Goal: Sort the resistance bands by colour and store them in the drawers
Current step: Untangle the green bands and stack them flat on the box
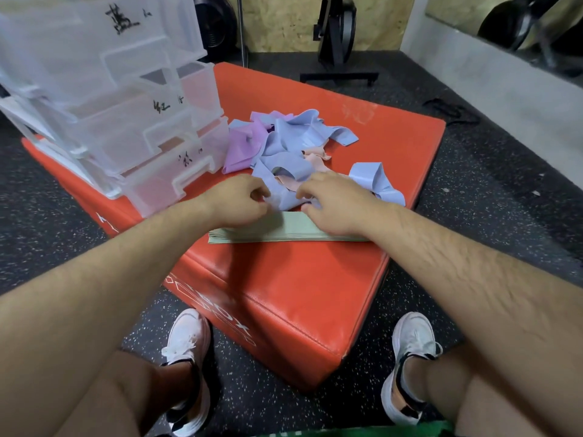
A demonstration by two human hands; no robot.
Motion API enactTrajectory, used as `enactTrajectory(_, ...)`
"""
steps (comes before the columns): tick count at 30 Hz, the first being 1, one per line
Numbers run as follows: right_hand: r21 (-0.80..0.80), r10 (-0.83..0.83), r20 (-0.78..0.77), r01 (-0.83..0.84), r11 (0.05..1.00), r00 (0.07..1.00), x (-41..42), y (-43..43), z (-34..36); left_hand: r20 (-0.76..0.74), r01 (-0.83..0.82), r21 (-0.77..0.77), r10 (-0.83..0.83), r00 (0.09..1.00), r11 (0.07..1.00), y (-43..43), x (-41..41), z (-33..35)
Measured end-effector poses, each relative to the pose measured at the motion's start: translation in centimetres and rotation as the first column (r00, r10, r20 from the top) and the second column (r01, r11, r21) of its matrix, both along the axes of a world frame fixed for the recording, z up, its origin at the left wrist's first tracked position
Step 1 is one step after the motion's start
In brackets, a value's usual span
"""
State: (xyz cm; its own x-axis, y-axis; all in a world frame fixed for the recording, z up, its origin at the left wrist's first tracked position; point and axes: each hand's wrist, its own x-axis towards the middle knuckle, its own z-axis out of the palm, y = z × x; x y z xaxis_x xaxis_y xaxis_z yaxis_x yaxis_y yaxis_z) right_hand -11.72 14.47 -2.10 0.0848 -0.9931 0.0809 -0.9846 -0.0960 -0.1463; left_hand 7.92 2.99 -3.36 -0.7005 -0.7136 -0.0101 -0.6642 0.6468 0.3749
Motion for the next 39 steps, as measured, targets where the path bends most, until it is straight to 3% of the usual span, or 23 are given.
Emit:
enactTrajectory(2, -0.073, -0.006, 0.112, 0.015, 0.997, 0.994, 0.3, -1.4, 0.5, -0.126, -0.07, 0.004, 0.07, 0.99, 0.998, -0.9, -0.3, 0.5)
enactTrajectory(5, -0.014, -0.04, 0.205, 0.044, 0.999, 0.978, 0.5, -4.1, 0.7, -0.135, -0.04, 0.005, 0.041, 0.99, 0.999, -2.5, -1.2, 0.4)
enactTrajectory(8, 0.078, -0.109, 0.122, 0.099, 0.992, 0.987, 0.1, -6.5, -0.1, 0.005, -0.005, -0.007, 0.005, 1.0, 1.0, -3.7, -2.4, -0.4)
enactTrajectory(10, 0.058, -0.121, 0.048, 0.118, 0.991, 0.992, -0.2, -7.8, -0.7, 0.085, -0.04, -0.056, 0.045, 0.995, 0.998, -4.0, -3.0, -0.5)
enactTrajectory(17, -0.015, -0.133, 0.012, 0.133, 0.991, 0.991, -0.3, -10.4, -2.0, -0.059, -0.202, -0.096, 0.197, 0.979, 0.975, -5.4, -4.3, -0.3)
enactTrajectory(22, 0.009, -0.173, -0.082, 0.175, 0.985, 0.981, 0.0, -10.9, -2.1, -0.007, -0.194, -0.103, 0.194, 0.981, 0.976, -5.4, -4.4, -0.5)
enactTrajectory(30, 0.017, -0.182, -0.049, 0.183, 0.983, 0.982, 0.3, -10.6, -1.9, -0.088, -0.217, -0.063, 0.211, 0.973, 0.974, -4.7, -5.7, 0.1)
enactTrajectory(35, -0.022, -0.212, 0.052, 0.213, 0.977, 0.976, -0.2, -10.3, -0.9, -0.212, -0.25, -0.121, 0.221, 0.952, 0.961, -5.1, -6.0, 1.2)
enactTrajectory(39, -0.088, -0.236, 0.176, 0.254, 0.963, 0.956, -0.7, -10.2, 0.0, -0.449, -0.212, -0.02, 0.181, 0.875, 0.977, -5.2, -5.7, 2.6)
